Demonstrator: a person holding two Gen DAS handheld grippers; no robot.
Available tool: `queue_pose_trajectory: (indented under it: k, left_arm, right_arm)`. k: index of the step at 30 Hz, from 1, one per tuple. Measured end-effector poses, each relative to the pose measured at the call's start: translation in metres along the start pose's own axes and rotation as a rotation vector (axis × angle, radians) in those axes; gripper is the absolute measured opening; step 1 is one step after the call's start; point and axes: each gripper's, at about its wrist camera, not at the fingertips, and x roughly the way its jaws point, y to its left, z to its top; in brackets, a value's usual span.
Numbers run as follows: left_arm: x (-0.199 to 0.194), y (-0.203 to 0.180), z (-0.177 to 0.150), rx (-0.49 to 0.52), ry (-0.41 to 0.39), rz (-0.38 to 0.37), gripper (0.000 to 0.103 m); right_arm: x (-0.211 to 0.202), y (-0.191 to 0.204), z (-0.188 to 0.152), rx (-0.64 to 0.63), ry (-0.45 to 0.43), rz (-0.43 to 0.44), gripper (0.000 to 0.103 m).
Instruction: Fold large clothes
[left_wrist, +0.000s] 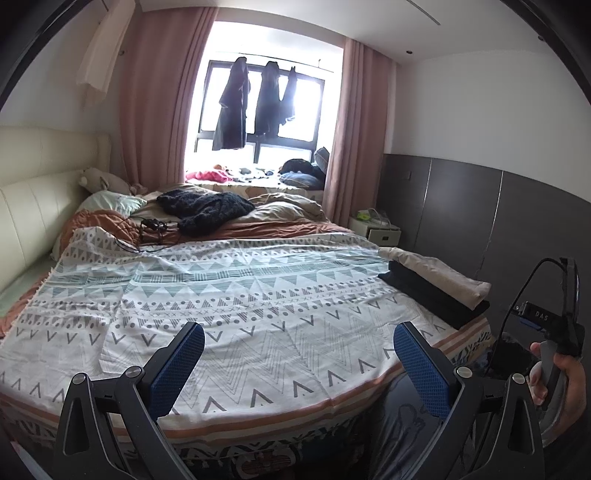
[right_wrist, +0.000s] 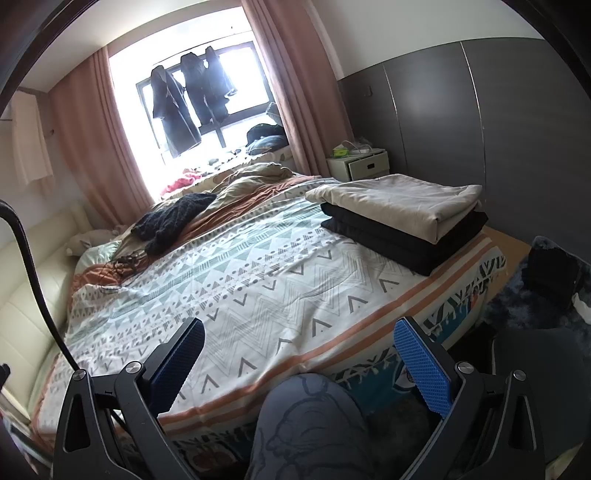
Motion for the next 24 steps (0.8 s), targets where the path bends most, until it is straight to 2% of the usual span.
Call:
queue_pose_trajectory:
  k: [24]
  left_arm:
    - [-0.0010, 0.0013, -0.0056, 0.005, -0.001, 0.024, 0.103]
  right_arm:
    - [-0.0002, 0.0055, -0.0011, -0.025, 0.004, 0.005, 0.103]
